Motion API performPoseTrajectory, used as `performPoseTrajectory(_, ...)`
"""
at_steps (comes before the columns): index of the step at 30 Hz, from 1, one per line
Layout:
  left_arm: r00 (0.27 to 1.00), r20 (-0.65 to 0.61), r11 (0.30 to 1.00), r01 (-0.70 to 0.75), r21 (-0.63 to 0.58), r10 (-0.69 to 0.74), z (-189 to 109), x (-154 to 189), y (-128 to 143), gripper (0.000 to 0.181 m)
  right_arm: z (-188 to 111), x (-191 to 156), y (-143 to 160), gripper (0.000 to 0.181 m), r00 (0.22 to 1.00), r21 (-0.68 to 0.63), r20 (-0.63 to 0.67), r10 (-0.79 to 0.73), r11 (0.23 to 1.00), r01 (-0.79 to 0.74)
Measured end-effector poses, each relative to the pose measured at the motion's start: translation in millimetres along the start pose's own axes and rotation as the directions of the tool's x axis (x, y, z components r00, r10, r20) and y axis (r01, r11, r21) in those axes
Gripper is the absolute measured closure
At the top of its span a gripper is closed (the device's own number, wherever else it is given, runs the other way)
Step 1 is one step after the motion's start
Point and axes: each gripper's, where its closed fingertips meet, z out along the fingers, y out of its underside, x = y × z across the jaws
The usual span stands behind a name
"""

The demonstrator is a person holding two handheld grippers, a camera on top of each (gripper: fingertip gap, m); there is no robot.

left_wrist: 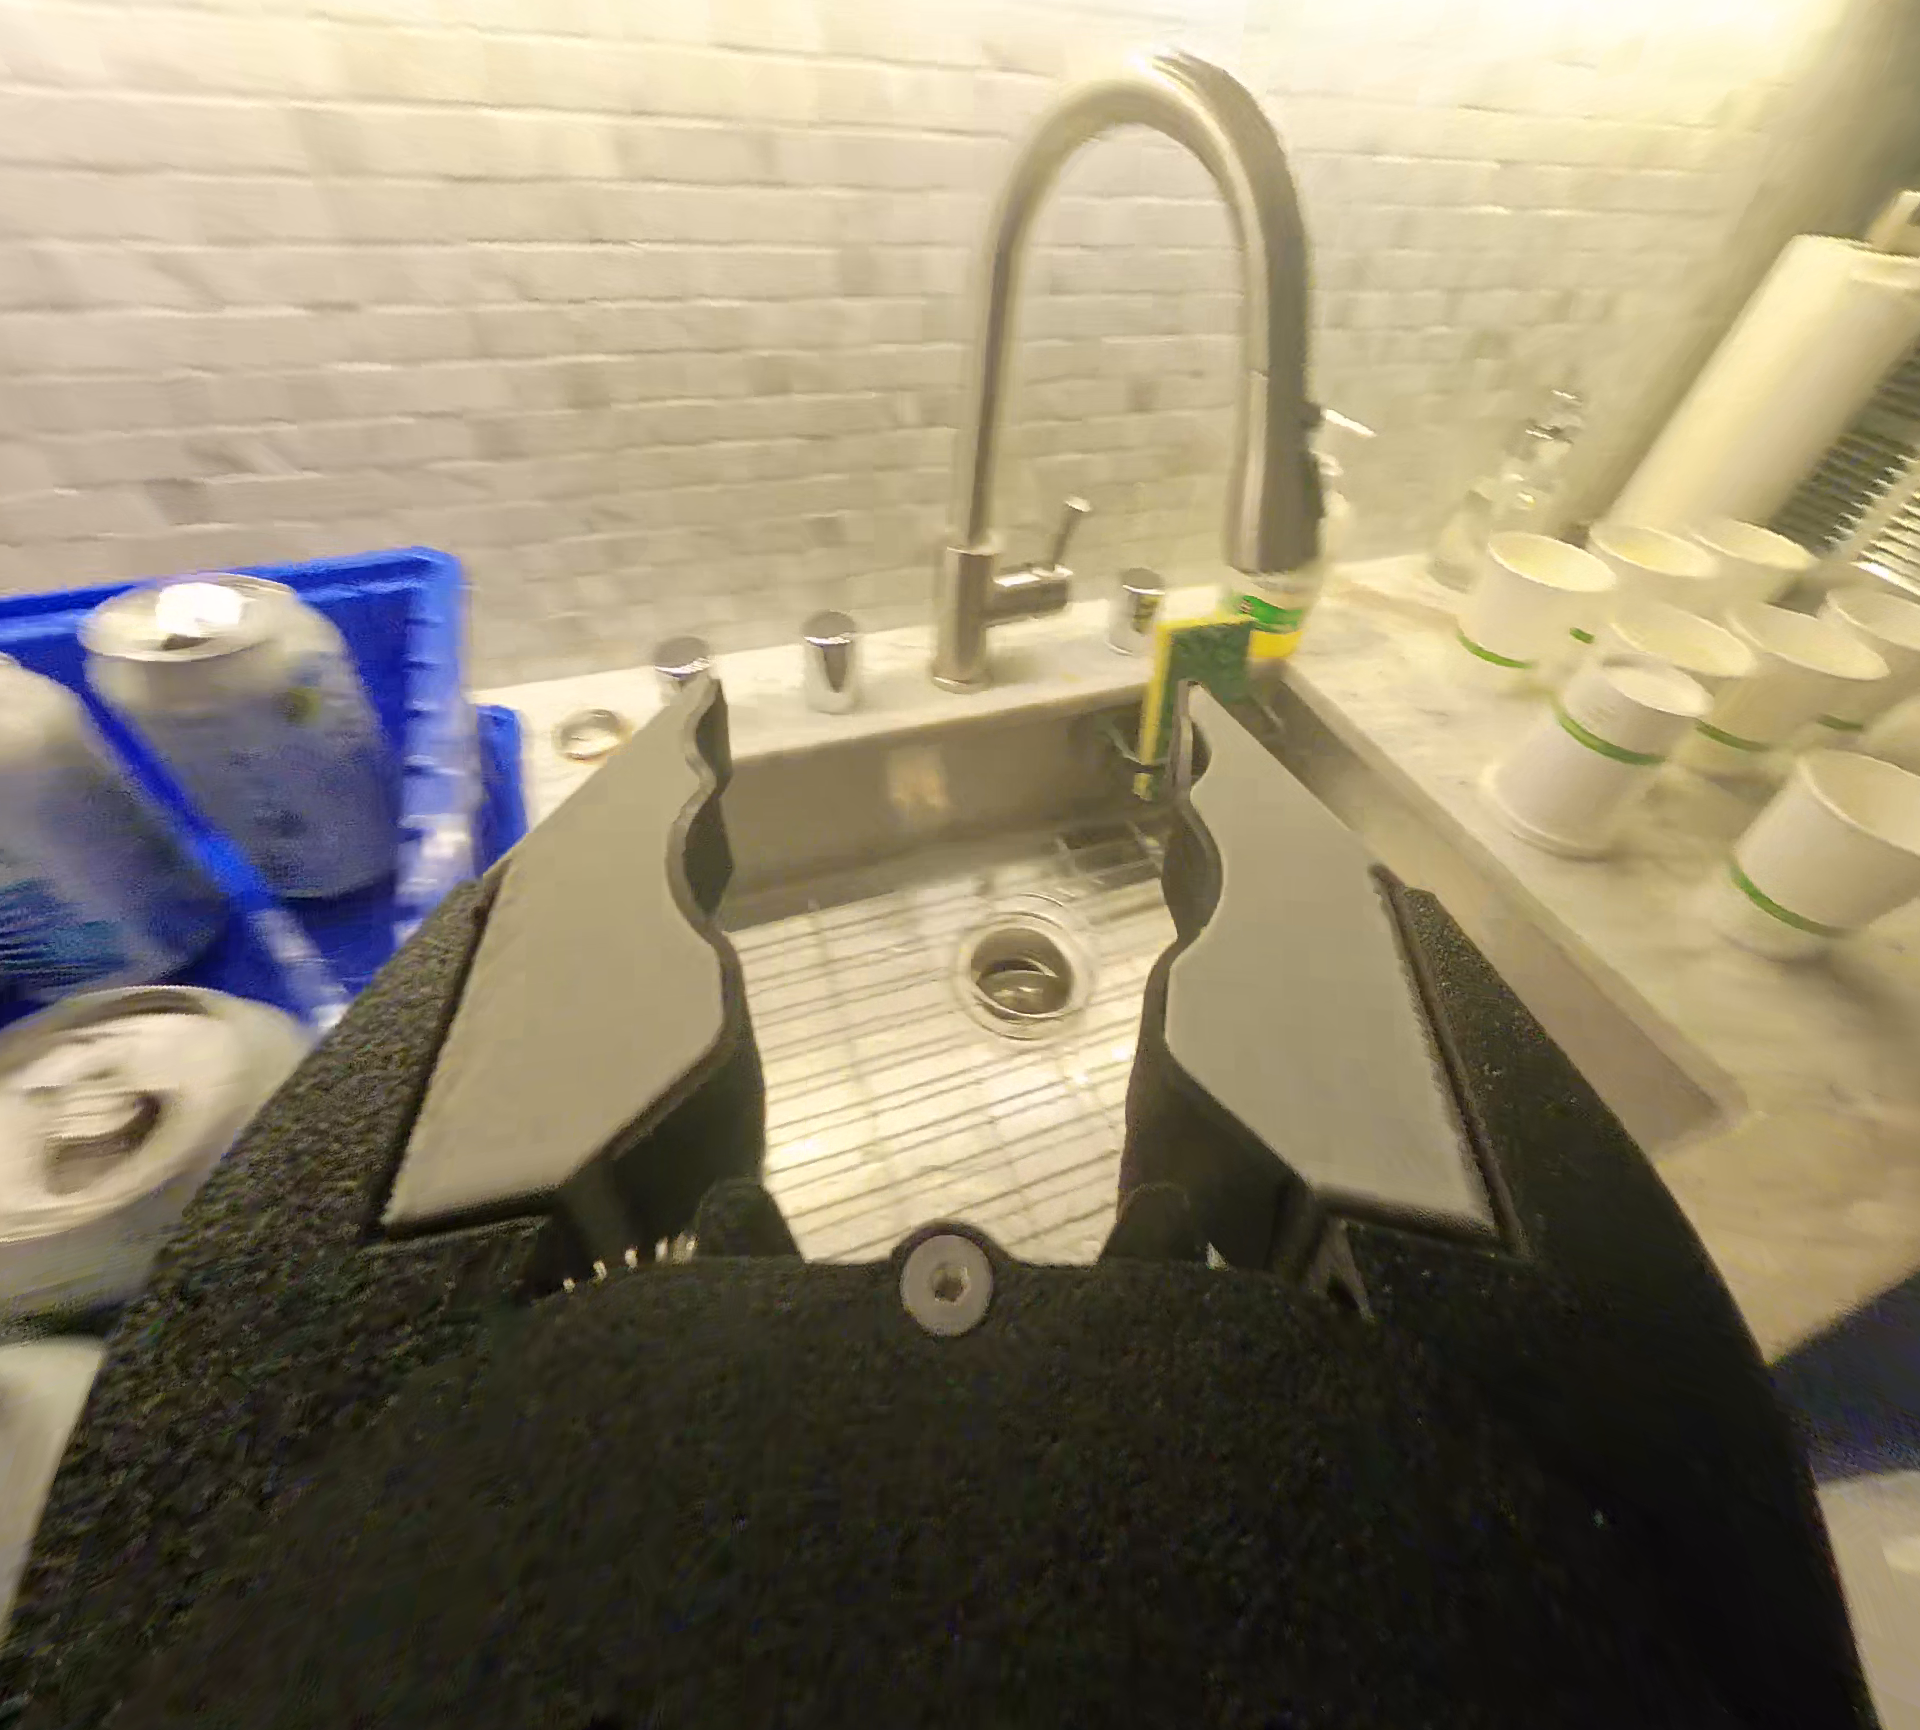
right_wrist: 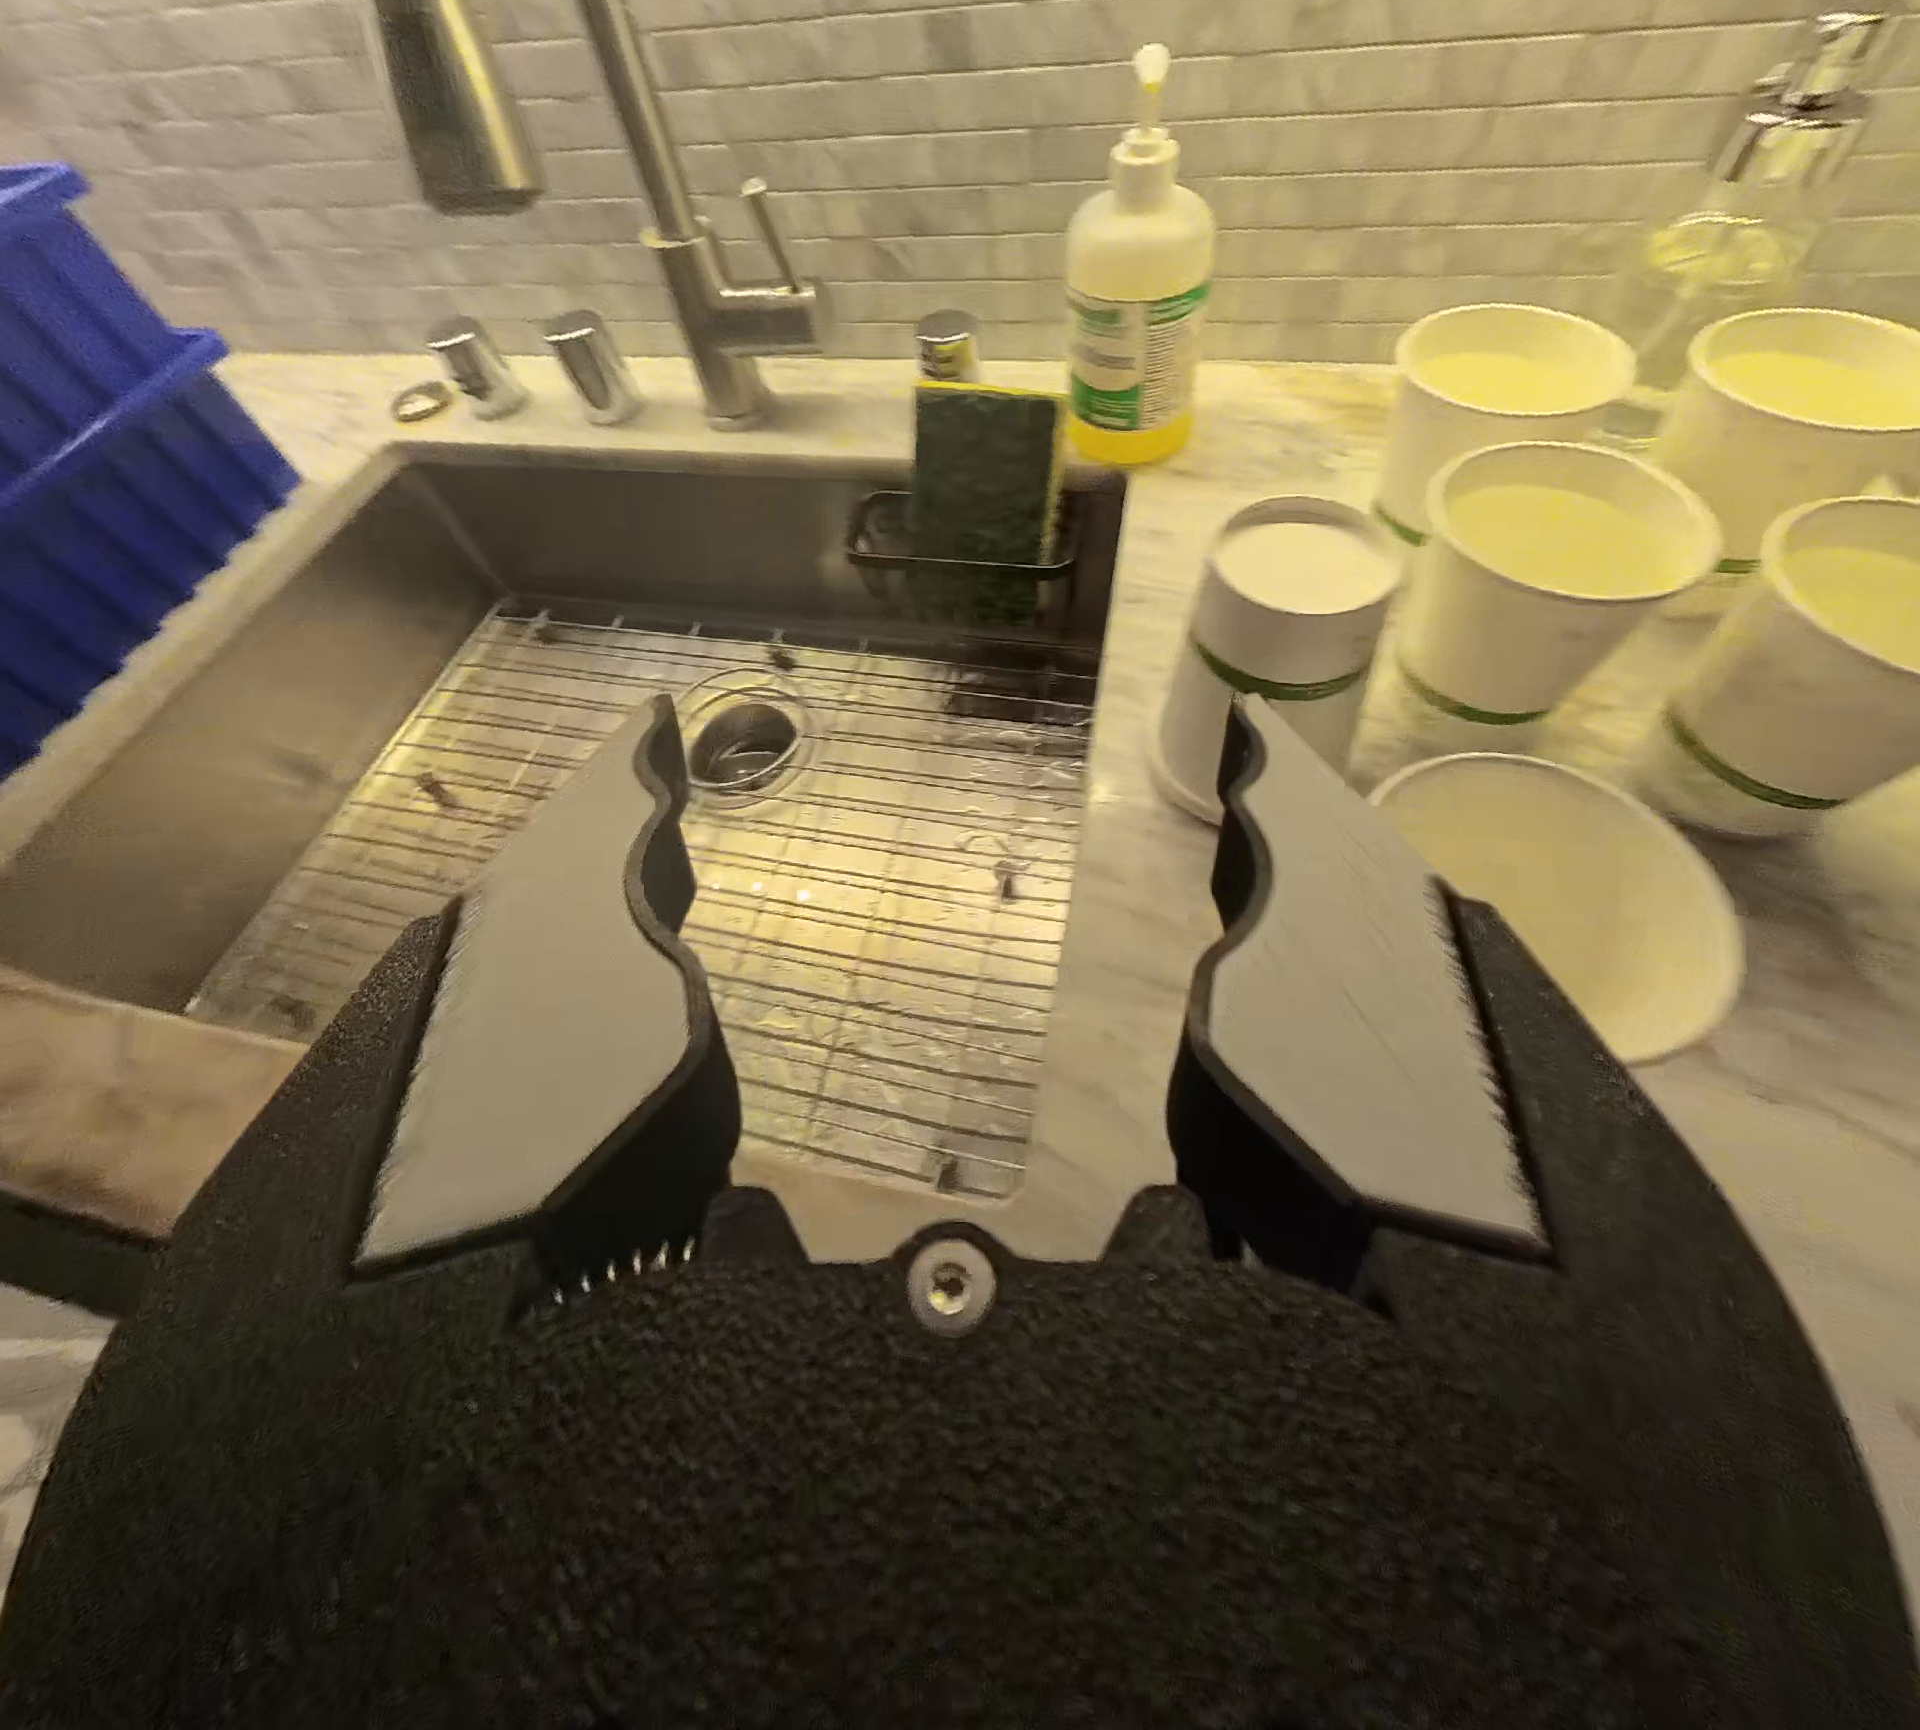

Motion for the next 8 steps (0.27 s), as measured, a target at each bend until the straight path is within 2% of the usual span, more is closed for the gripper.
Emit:
performPoseTrajectory(2,0.999,0.042,1.0,-0.008,-0.009,0.009,-10,-41,-20,0.1,6,-20,8,0.08,0.999,-0.015,0.038,-0.001,1.0,0.001)
performPoseTrajectory(4,0.996,0.073,0.997,-0.046,-0.068,0.051,-17,-89,-34,0.1,9,-36,14,0.08,0.997,-0.028,0.074,0.003,1.0,-0.001)
performPoseTrajectory(6,0.992,0.08,0.983,-0.087,-0.161,0.101,-17,-142,-39,0.101,11,-46,18,0.082,0.995,-0.043,0.097,0.0,0.999,0.004)
performPoseTrajectory(8,0.99,0.035,0.949,-0.12,-0.292,0.136,-12,-194,-33,0.1,10,-50,22,0.083,0.995,-0.054,0.1,-0.008,0.998,0.013)
